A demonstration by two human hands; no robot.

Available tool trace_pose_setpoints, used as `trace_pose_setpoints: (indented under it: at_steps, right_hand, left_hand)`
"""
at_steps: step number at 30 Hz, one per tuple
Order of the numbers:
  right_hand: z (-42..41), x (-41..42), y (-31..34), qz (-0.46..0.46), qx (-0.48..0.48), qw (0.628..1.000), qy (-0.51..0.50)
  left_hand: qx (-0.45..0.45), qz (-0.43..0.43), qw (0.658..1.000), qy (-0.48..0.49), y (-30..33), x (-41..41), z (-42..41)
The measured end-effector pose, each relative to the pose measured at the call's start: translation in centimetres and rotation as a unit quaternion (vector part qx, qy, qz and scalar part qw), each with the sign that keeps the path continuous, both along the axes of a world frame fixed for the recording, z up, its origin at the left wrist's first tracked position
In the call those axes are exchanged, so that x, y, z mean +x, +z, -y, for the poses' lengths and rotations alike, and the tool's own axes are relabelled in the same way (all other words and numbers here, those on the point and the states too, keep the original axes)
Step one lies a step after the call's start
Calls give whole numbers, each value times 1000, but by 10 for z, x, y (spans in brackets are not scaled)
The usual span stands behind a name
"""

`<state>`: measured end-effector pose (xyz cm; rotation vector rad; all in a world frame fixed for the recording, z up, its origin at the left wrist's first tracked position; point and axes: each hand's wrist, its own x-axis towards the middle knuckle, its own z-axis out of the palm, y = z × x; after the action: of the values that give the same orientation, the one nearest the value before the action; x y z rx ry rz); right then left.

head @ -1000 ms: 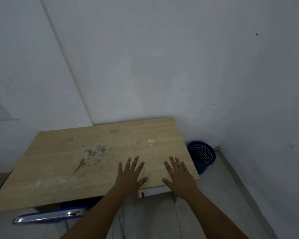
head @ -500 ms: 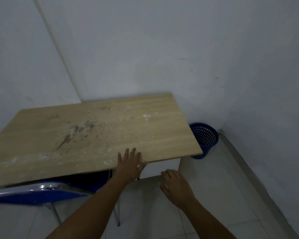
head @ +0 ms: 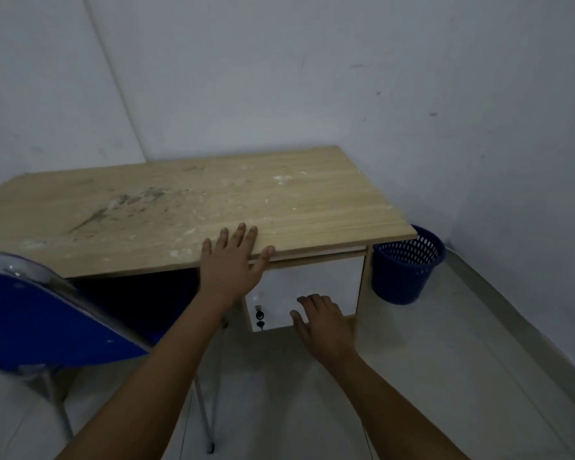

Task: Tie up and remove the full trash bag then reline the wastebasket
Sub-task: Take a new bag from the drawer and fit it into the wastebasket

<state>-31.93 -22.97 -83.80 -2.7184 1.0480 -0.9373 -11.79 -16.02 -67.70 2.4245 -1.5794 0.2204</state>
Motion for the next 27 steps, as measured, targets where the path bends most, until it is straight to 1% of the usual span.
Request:
trace_pose_setpoints:
  at_steps: [5, 11, 15, 18, 20, 24, 27]
  right_hand:
    - [-6, 22, -42, 109, 11, 994, -5]
    - [-8, 18, -62, 169, 38, 985, -5]
    - [1, 19, -51, 191, 56, 980, 7]
    - [13, 28, -33, 200, 62, 978, 9]
    - [20, 32, -23, 207, 88, 974, 13]
    - [30, 48, -19, 294, 126, 947, 29]
    - [41, 57, -12, 387, 140, 912, 10]
  left_hand:
    - [-13, 21, 1000, -8, -8, 6, 1]
    - [26, 12, 1000, -9, 1, 5, 0]
    - [50, -7, 999, -7, 7, 3, -4]
    - [36, -6, 999, -4, 8, 1, -3]
    - [29, -6, 1000, -1, 8, -2, -5]
    - [44, -9, 999, -5, 7, 5, -2]
    - [39, -7, 999, -8, 7, 7, 0]
